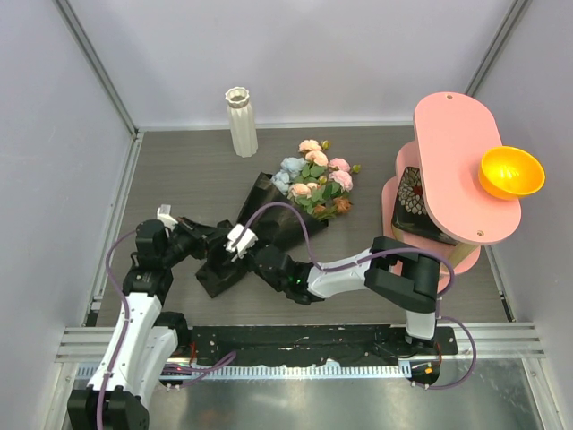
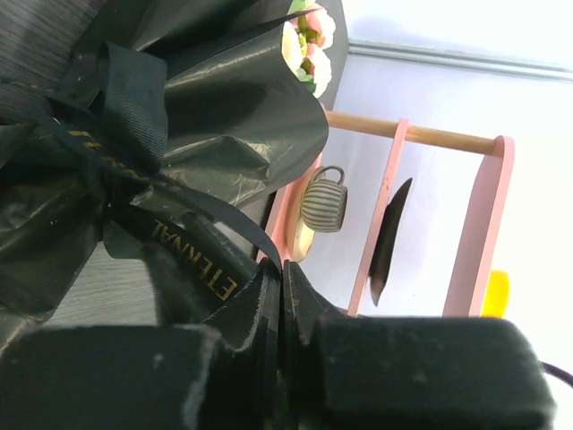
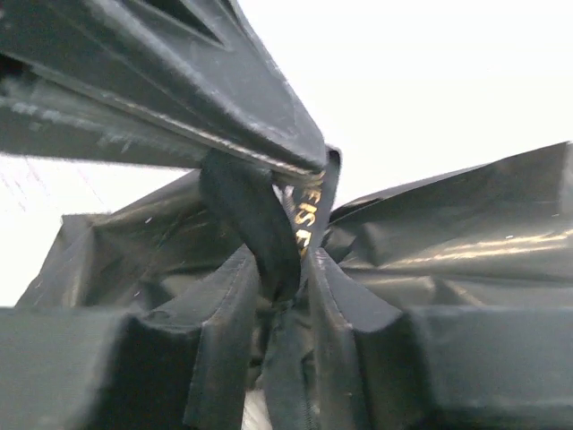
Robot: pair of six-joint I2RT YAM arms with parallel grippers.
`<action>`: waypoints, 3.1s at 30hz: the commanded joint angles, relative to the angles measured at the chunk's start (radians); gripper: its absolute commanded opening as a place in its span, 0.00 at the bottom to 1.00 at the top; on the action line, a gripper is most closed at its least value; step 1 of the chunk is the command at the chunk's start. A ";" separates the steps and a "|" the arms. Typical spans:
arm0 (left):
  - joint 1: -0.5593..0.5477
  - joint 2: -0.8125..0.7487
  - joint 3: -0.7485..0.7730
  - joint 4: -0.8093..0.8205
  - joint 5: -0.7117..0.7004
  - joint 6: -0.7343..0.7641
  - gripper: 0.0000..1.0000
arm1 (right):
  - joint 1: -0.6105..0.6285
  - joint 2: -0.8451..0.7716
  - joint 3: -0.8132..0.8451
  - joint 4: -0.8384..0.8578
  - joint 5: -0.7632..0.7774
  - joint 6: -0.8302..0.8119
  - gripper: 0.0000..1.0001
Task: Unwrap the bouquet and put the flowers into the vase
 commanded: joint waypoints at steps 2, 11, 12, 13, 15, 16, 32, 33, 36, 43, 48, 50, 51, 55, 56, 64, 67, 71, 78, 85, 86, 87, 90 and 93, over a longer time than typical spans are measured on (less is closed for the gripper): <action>-0.001 0.004 0.046 0.039 0.060 0.074 0.33 | -0.006 -0.026 -0.031 0.205 0.087 -0.001 0.12; -0.003 -0.081 0.169 -0.281 -0.104 0.337 0.62 | -0.027 -0.170 -0.065 -0.047 -0.008 0.170 0.01; -0.001 -0.079 0.146 -0.251 -0.070 0.305 0.56 | -0.033 -0.175 -0.054 -0.084 -0.037 0.233 0.01; -0.001 -0.078 0.119 -0.226 -0.049 0.279 0.43 | -0.046 -0.183 -0.023 -0.120 -0.072 0.259 0.01; -0.003 -0.081 0.027 -0.151 -0.033 0.218 0.26 | -0.052 -0.181 0.010 -0.224 -0.092 0.337 0.01; -0.001 -0.082 -0.001 -0.134 -0.039 0.198 0.22 | -0.055 -0.177 0.061 -0.268 -0.092 0.362 0.01; -0.003 0.159 -0.217 0.051 -0.150 0.064 0.00 | -0.078 -0.243 0.259 -0.586 -0.261 0.708 0.01; -0.003 0.165 -0.223 0.050 -0.157 0.064 0.00 | -0.076 -0.264 0.264 -0.596 -0.249 0.701 0.01; -0.001 0.171 -0.230 0.024 -0.197 0.086 0.00 | -0.078 -0.302 0.270 -0.632 -0.227 0.685 0.01; -0.003 0.160 -0.259 0.019 -0.243 0.095 0.00 | -0.076 -0.430 0.274 -0.645 -0.258 0.700 0.01; -0.001 0.163 -0.268 0.019 -0.248 0.104 0.00 | -0.076 -0.561 0.264 -0.611 -0.296 0.698 0.01; -0.003 0.162 -0.269 0.024 -0.245 0.104 0.00 | -0.076 -0.633 0.210 -0.527 -0.340 0.697 0.01; -0.003 0.160 -0.269 0.027 -0.243 0.104 0.00 | -0.076 -0.657 0.184 -0.484 -0.354 0.697 0.01; -0.003 0.146 -0.268 0.036 -0.237 0.101 0.00 | -0.076 -0.746 0.051 -0.231 -0.417 0.691 0.01; -0.003 0.143 -0.266 0.036 -0.233 0.101 0.00 | -0.076 -0.759 0.025 -0.196 -0.439 0.674 0.01; -0.001 0.091 -0.242 0.028 -0.175 0.115 0.03 | -0.064 -0.864 -0.015 -0.747 -0.041 0.586 0.01; -0.001 0.051 -0.233 0.009 -0.177 0.125 0.09 | -0.056 -0.896 -0.041 -1.054 0.195 0.602 0.01; -0.003 0.007 -0.227 0.027 -0.165 0.133 0.18 | -0.056 -0.995 -0.150 -1.275 0.209 0.675 0.01; -0.003 0.024 -0.156 0.065 -0.079 0.219 0.47 | -0.056 -1.099 -0.265 -1.323 -0.166 0.787 0.01; -0.003 0.013 -0.147 0.050 -0.067 0.230 0.40 | -0.063 -0.810 -0.115 -1.283 -0.238 0.682 0.61; -0.004 0.010 -0.157 0.047 -0.076 0.231 0.37 | -0.063 -0.789 -0.079 -1.230 -0.259 0.634 0.65; -0.005 0.007 -0.164 0.038 -0.082 0.230 0.35 | -0.063 -0.758 -0.051 -1.153 -0.282 0.610 0.66; -0.005 0.013 -0.185 0.007 -0.113 0.218 0.26 | -0.063 -0.575 0.114 -1.097 -0.301 0.519 0.69; -0.005 0.025 -0.200 0.007 -0.109 0.207 0.25 | -0.064 -0.350 0.303 -1.105 -0.296 0.467 0.69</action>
